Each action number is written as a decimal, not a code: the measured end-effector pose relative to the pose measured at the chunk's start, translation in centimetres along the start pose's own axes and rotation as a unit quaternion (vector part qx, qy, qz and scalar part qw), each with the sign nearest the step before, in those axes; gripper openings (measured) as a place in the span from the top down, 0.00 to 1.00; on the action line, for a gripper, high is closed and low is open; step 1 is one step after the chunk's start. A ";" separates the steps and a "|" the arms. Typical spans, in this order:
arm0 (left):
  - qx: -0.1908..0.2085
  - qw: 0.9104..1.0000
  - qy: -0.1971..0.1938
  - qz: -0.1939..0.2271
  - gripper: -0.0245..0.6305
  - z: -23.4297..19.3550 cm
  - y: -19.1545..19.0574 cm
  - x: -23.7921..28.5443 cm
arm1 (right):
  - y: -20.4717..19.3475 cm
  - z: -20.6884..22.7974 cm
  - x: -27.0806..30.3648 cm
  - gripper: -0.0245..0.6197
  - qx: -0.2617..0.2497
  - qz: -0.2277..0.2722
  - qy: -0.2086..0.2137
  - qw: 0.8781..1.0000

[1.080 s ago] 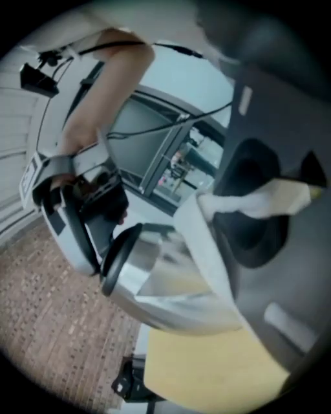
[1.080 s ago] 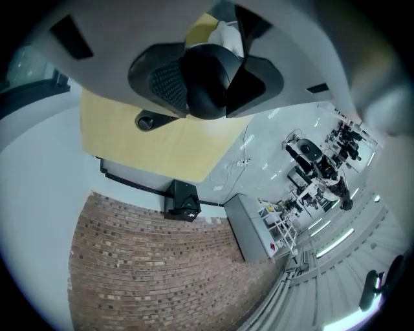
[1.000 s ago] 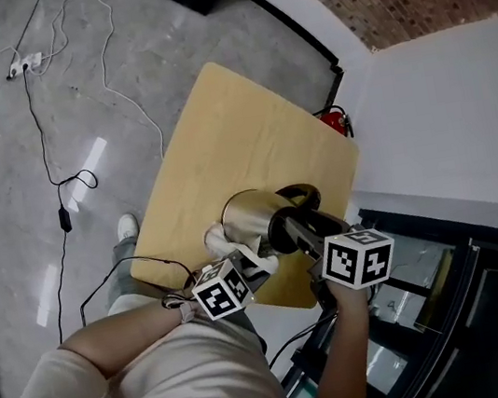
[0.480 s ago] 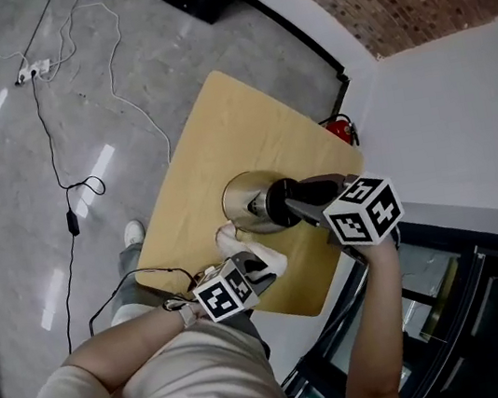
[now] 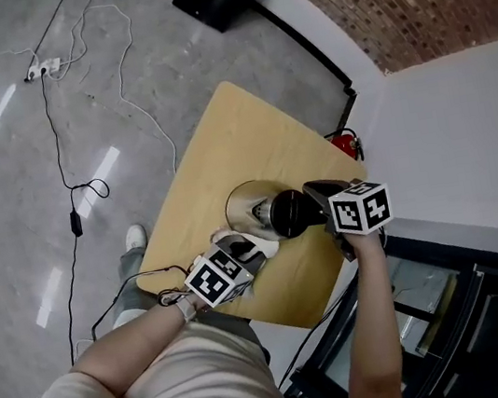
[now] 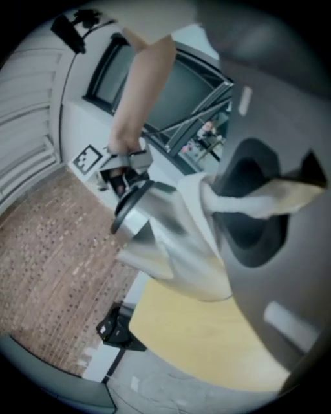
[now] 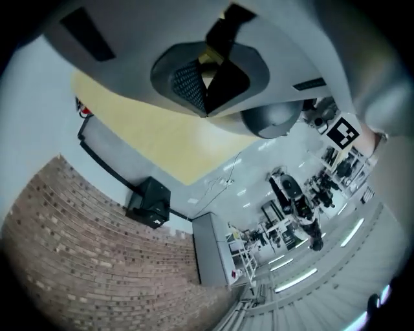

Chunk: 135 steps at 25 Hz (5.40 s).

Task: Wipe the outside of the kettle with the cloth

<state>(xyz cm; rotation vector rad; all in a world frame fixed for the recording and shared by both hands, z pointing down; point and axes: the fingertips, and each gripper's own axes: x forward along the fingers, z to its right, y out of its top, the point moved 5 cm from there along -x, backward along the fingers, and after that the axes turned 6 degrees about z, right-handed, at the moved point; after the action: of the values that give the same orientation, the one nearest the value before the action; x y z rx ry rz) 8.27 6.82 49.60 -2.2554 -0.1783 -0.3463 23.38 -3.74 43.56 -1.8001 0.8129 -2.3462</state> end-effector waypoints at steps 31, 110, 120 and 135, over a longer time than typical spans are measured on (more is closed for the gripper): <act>-0.207 0.962 -0.142 0.104 0.87 -12.6 7.8 1.3 | -1.7 -9.8 -5.2 0.82 -0.033 0.063 -0.003 0.997; -0.258 0.941 0.141 0.167 0.88 -8.8 -1.7 -2.9 | -0.6 -8.5 -4.7 0.82 -0.010 0.152 -0.058 0.987; -0.109 0.953 0.136 0.249 0.87 -0.6 4.7 -3.5 | -0.7 -6.7 -5.8 0.82 -0.079 0.139 -0.024 0.987; -0.140 0.961 0.137 0.193 0.87 -7.5 7.6 -2.2 | -12.4 -6.9 -0.6 0.94 0.069 0.032 0.114 0.991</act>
<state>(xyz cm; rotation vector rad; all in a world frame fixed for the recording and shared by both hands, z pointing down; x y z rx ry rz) 6.65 -3.86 48.05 -2.4202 0.4793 -0.4900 20.43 9.60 47.48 -1.4527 0.6992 -2.5279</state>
